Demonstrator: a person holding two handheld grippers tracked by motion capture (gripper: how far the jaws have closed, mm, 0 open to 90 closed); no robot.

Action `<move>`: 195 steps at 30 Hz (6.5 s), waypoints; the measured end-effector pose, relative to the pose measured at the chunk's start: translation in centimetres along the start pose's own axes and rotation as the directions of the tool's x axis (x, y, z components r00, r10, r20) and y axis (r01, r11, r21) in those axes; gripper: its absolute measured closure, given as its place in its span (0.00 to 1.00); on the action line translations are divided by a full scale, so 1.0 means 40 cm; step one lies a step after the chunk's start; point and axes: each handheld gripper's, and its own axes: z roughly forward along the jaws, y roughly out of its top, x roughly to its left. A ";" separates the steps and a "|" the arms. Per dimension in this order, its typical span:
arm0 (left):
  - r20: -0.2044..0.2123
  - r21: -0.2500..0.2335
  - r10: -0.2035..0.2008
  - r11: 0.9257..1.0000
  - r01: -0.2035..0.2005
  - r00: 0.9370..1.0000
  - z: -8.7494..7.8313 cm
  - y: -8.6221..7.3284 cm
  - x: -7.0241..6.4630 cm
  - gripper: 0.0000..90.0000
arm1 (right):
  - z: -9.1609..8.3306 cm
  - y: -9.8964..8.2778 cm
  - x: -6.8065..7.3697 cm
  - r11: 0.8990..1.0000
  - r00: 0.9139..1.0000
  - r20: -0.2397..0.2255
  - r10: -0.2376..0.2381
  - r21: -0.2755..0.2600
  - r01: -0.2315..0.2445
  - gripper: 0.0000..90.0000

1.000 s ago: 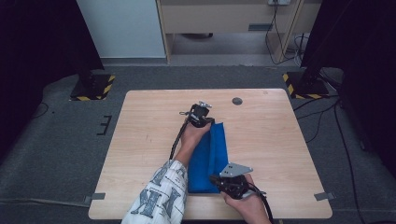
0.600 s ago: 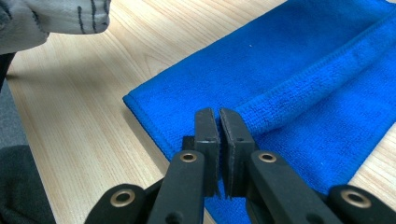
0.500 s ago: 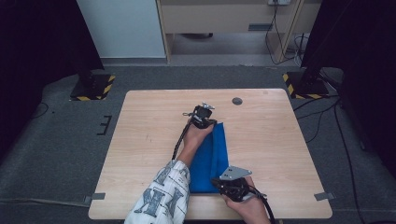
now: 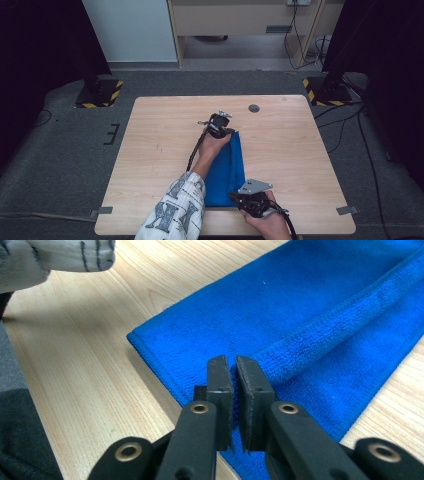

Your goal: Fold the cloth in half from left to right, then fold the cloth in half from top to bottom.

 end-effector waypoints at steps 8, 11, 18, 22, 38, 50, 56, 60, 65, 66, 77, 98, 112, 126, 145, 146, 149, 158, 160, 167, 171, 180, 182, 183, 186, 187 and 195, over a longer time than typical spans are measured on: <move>-0.012 -0.016 -0.003 1.000 0.003 1.000 -0.006 0.004 0.005 0.96 | 0.002 -0.003 -0.008 1.000 1.000 0.005 0.016 0.007 -0.016 0.93; -0.012 -0.018 -0.006 1.000 0.006 1.000 -0.005 0.004 0.005 0.96 | 0.002 -0.002 -0.005 1.000 1.000 0.001 0.016 0.010 -0.016 0.93; -0.024 -0.052 -0.016 0.999 0.015 1.000 -0.014 0.013 0.006 0.96 | -0.006 -0.008 -0.015 1.000 1.000 0.016 0.017 0.012 -0.018 0.94; -0.014 -0.044 -0.013 0.999 0.012 1.000 -0.011 0.011 0.008 0.96 | -0.007 -0.007 -0.015 1.000 1.000 0.012 0.020 0.010 -0.020 0.93; 0.026 -0.056 -0.004 0.998 0.006 1.000 0.001 0.006 0.003 0.76 | -0.018 -0.010 -0.031 0.998 0.997 0.033 0.063 0.009 -0.064 0.71; -0.026 -0.079 0.015 0.997 -0.017 1.000 -0.009 0.012 0.002 0.42 | -0.016 -0.010 -0.037 0.997 0.996 0.059 0.070 0.009 -0.071 0.43; -0.025 -0.084 0.012 0.996 -0.014 1.000 -0.012 0.013 0.003 0.34 | -0.011 -0.011 -0.039 0.997 0.995 0.064 0.073 0.010 -0.073 0.36; -0.021 -0.077 0.024 0.997 -0.026 0.999 -0.013 0.014 -0.001 0.30 | -0.005 -0.013 -0.047 0.997 0.994 0.071 0.080 0.012 -0.081 0.29; -0.022 -0.068 0.043 0.997 -0.044 0.999 -0.017 0.015 -0.007 0.26 | -0.001 -0.014 -0.054 0.995 0.993 0.074 0.092 0.016 -0.094 0.24; -0.022 -0.068 0.043 0.997 -0.044 0.999 -0.017 0.015 -0.007 0.25 | -0.001 -0.014 -0.054 0.995 0.993 0.074 0.092 0.016 -0.094 0.24; -0.012 -0.046 0.067 0.997 -0.068 0.998 -0.034 0.015 -0.021 0.20 | 0.005 -0.018 -0.067 0.996 0.992 0.081 0.092 0.009 -0.093 0.18; -0.100 -0.040 0.050 0.998 -0.054 0.994 -0.163 -0.083 0.035 0.10 | 0.053 0.059 -0.204 0.995 0.991 0.095 0.097 -0.039 -0.094 0.11; -0.134 -0.081 -0.018 0.997 0.007 0.991 -0.216 -0.136 0.107 0.11 | 0.114 0.186 -0.351 0.995 0.986 0.134 0.098 -0.035 -0.094 0.26; -0.099 -0.070 -0.028 0.997 0.021 0.995 -0.180 -0.118 0.123 0.14 | 0.186 0.216 -0.449 0.986 0.976 0.143 0.166 -0.054 -0.160 0.51; -0.140 -0.010 -0.031 1.000 0.030 0.990 -0.104 -0.134 0.160 0.37 | 0.287 0.223 -0.510 0.961 0.947 0.167 0.276 -0.023 -0.276 0.59; -0.140 -0.006 -0.032 0.999 0.032 0.990 -0.102 -0.135 0.163 0.38 | 0.295 0.224 -0.510 0.961 0.947 0.168 0.275 -0.012 -0.277 0.61; -0.146 0.005 -0.036 0.999 0.037 0.989 -0.093 -0.143 0.172 0.43 | 0.309 0.222 -0.511 0.957 0.942 0.173 0.287 -0.003 -0.291 0.64; -0.123 -0.013 -0.017 1.000 0.015 0.992 -0.082 -0.138 0.156 0.68 | 0.319 0.212 -0.517 0.956 0.948 0.139 0.286 0.016 -0.291 0.90; -0.111 -0.011 -0.016 1.000 0.015 0.994 -0.081 -0.137 0.151 0.77 | 0.318 0.213 -0.515 0.957 0.950 0.121 0.287 0.016 -0.291 0.95; -0.088 -0.048 -0.031 0.999 0.027 0.996 -0.093 -0.127 0.139 0.95 | 0.293 0.232 -0.497 0.959 0.954 0.091 0.285 -0.021 -0.284 0.96; -0.096 -0.074 -0.007 0.997 0.000 0.995 -0.120 -0.112 0.125 0.95 | 0.266 0.251 -0.483 0.961 0.957 0.089 0.275 -0.053 -0.271 0.96; -0.105 -0.134 0.003 0.991 -0.017 0.994 -0.182 -0.087 0.112 0.96 | 0.217 0.279 -0.459 0.966 0.964 0.098 0.248 -0.104 -0.238 0.96; -0.105 -0.135 0.008 0.991 -0.023 0.994 -0.190 -0.079 0.112 0.96 | 0.207 0.286 -0.458 0.964 0.963 0.096 0.251 -0.119 -0.239 0.96; -0.104 -0.137 0.012 0.990 -0.026 0.994 -0.194 -0.074 0.112 0.96 | 0.201 0.289 -0.458 0.961 0.962 0.093 0.256 -0.128 -0.243 0.96; -0.106 -0.146 0.021 0.989 -0.036 0.994 -0.202 -0.062 0.111 0.96 | 0.194 0.295 -0.463 0.961 0.962 0.099 0.254 -0.137 -0.240 0.96; -0.106 -0.160 0.024 0.986 -0.041 0.994 -0.210 -0.051 0.110 0.96 | 0.192 0.298 -0.465 0.959 0.961 0.098 0.259 -0.143 -0.244 0.96; -0.107 -0.163 0.024 0.986 -0.042 0.994 -0.216 -0.041 0.115 0.96 | 0.182 0.310 -0.476 0.957 0.959 0.102 0.263 -0.159 -0.245 0.96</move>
